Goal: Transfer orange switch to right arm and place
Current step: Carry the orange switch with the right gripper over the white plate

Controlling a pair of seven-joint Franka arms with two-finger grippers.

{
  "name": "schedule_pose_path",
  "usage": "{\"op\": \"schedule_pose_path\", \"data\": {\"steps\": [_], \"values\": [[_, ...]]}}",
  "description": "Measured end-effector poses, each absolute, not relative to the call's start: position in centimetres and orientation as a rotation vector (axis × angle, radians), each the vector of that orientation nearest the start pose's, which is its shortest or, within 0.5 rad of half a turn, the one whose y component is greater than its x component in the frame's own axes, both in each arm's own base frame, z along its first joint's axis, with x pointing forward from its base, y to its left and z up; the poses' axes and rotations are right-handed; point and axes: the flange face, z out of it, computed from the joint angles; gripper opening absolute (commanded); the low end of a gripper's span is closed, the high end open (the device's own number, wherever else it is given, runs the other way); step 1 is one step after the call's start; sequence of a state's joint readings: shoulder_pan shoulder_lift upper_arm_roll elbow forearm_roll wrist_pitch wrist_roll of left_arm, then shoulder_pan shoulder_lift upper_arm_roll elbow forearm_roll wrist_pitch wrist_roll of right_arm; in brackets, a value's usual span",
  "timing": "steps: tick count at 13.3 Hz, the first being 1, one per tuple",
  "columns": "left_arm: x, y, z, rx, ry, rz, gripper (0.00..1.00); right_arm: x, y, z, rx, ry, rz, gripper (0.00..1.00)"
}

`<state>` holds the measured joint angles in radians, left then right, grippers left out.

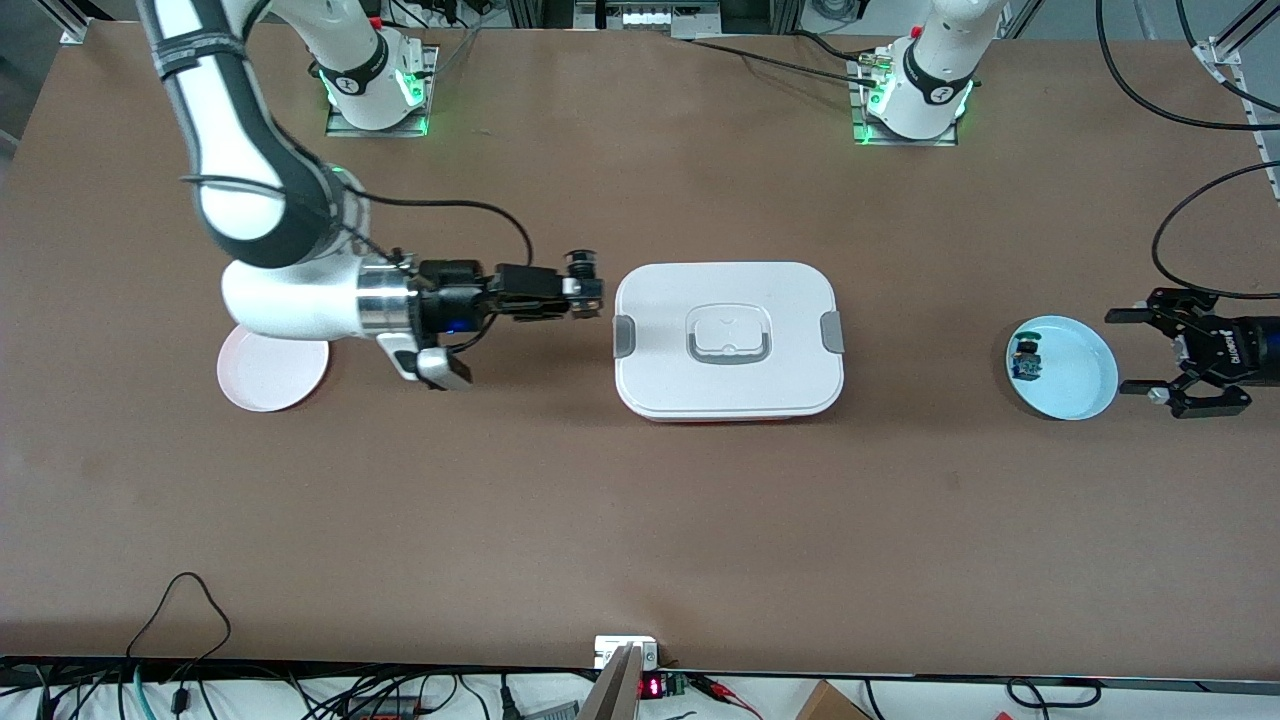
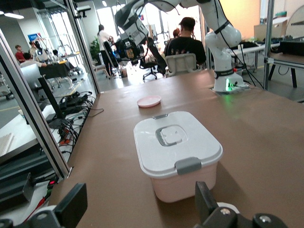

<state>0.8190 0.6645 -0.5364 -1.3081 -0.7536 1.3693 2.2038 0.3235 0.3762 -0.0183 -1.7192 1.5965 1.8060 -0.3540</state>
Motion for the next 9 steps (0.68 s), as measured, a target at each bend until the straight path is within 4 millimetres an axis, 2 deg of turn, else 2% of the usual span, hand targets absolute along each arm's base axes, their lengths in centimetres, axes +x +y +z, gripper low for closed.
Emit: {"op": "schedule_pose_path", "data": {"steps": [2, 4, 6, 9], "values": [[64.2, 21.3, 44.3, 1.358, -1.811, 0.961, 1.0, 61.1, 23.1, 41.5, -1.737, 0.026, 0.22, 0.01], [64.1, 22.3, 47.8, 1.484, -1.884, 0.837, 1.0, 61.4, 18.7, 40.7, -1.822, 0.009, 0.239, 0.0], [64.2, 20.4, 51.2, 1.58, -1.932, 0.712, 1.0, 61.1, 16.3, 39.6, -1.947, -0.031, 0.266, 0.0], [64.3, 16.0, 54.7, 1.661, -1.968, 0.592, 1.0, 59.9, 15.0, 38.7, -2.207, -0.187, 0.33, 0.0]]}}
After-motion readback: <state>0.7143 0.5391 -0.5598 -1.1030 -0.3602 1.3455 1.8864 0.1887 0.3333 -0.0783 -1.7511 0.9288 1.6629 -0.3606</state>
